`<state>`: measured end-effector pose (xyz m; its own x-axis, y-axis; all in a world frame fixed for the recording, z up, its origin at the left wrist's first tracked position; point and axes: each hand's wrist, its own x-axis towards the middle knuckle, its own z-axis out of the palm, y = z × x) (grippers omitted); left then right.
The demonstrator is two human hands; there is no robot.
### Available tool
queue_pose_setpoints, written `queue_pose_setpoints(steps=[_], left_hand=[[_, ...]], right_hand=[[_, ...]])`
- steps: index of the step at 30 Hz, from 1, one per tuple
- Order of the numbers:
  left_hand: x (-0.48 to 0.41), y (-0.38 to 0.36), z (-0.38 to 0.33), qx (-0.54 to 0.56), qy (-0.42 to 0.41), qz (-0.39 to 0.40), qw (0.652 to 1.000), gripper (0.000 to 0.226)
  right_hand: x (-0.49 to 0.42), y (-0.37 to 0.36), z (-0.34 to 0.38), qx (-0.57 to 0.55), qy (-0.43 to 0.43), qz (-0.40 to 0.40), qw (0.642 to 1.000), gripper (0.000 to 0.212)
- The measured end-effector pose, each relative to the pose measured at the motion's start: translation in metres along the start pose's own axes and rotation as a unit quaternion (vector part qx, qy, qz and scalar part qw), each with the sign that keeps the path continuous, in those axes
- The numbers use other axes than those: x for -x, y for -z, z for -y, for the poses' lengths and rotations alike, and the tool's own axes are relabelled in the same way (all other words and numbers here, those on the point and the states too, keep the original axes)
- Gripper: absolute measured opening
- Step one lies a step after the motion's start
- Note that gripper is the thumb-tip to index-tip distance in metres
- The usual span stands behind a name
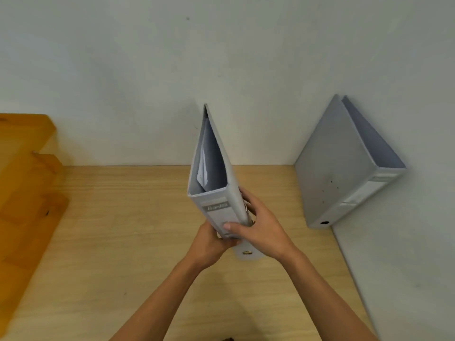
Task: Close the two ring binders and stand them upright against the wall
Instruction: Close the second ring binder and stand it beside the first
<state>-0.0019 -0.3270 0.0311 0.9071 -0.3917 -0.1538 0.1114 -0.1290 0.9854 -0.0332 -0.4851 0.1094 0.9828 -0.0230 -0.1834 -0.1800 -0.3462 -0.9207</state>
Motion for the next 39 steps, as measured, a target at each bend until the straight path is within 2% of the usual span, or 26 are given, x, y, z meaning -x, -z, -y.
queue_pose_setpoints(steps=[4,8,13,20,28,36,39], left_hand=[[-0.002,-0.026,0.016,-0.053,0.026,0.026,0.998,0.055],[-0.018,-0.04,0.016,-0.09,0.052,0.07,0.992,0.081],[-0.039,-0.07,0.001,-0.107,0.045,0.116,0.986,0.103],[-0.069,-0.13,-0.014,-0.1,0.004,0.167,0.981,0.116],[-0.103,-0.166,-0.021,-0.119,-0.003,0.173,0.978,0.127],[-0.134,-0.189,-0.028,-0.148,-0.006,0.181,0.972,0.129],[-0.145,-0.197,-0.03,-0.158,-0.005,0.185,0.97,0.129]], right_hand=[[0.017,0.024,-0.03,-0.02,-0.024,0.013,0.999,0.099],[0.027,0.048,-0.051,-0.024,-0.036,-0.013,0.999,0.086],[0.033,0.076,-0.061,-0.023,-0.045,-0.07,0.996,0.054],[0.041,0.124,-0.084,-0.057,-0.062,-0.155,0.984,0.046],[0.038,0.148,-0.098,-0.06,-0.058,-0.259,0.962,0.04],[0.028,0.178,-0.106,-0.068,-0.083,-0.297,0.949,0.036],[0.022,0.189,-0.106,-0.069,-0.091,-0.318,0.941,0.027]])
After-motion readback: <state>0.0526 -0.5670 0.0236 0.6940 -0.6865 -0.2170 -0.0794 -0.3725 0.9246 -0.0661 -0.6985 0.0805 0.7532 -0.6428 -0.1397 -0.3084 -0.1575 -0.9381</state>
